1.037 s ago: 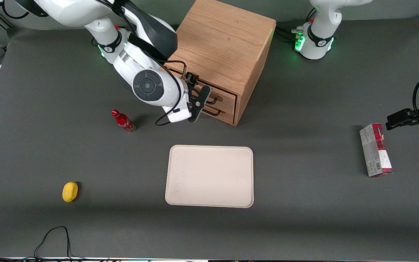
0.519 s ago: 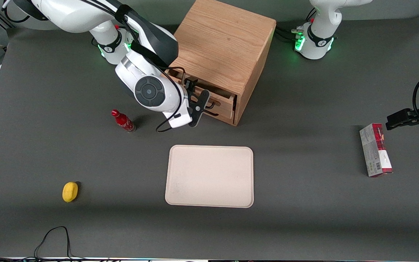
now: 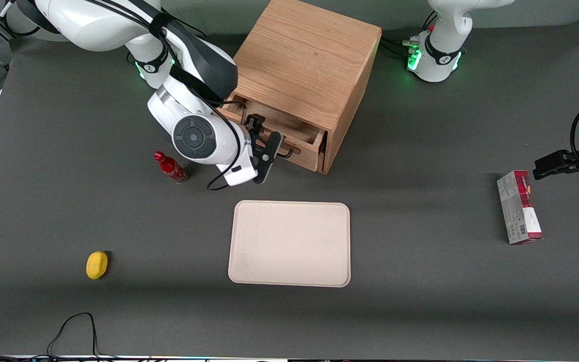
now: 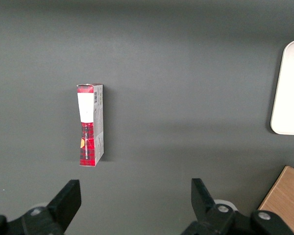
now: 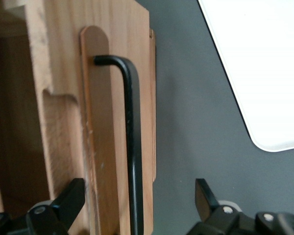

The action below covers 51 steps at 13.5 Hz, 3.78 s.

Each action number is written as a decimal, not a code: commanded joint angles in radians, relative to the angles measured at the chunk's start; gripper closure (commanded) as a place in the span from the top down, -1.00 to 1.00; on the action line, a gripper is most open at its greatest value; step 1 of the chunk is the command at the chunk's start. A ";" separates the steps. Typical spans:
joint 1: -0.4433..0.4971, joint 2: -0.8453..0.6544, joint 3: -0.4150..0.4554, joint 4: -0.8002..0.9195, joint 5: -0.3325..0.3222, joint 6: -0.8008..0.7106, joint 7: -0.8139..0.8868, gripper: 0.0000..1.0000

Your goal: Open upper drawer

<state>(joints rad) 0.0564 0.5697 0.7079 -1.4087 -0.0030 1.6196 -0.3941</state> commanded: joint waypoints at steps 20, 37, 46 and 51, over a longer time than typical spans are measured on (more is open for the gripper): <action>0.017 0.177 -0.192 0.273 -0.141 0.077 -0.224 1.00; 0.013 -0.199 -0.386 0.222 -0.106 -0.029 0.175 1.00; 0.005 -0.786 -0.677 -0.403 0.045 -0.032 0.509 1.00; 0.006 -0.786 -0.696 -0.397 -0.009 -0.044 0.521 1.00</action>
<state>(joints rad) 0.0552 -0.2151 0.0193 -1.7987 -0.0212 1.5691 0.0935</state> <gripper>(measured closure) 0.000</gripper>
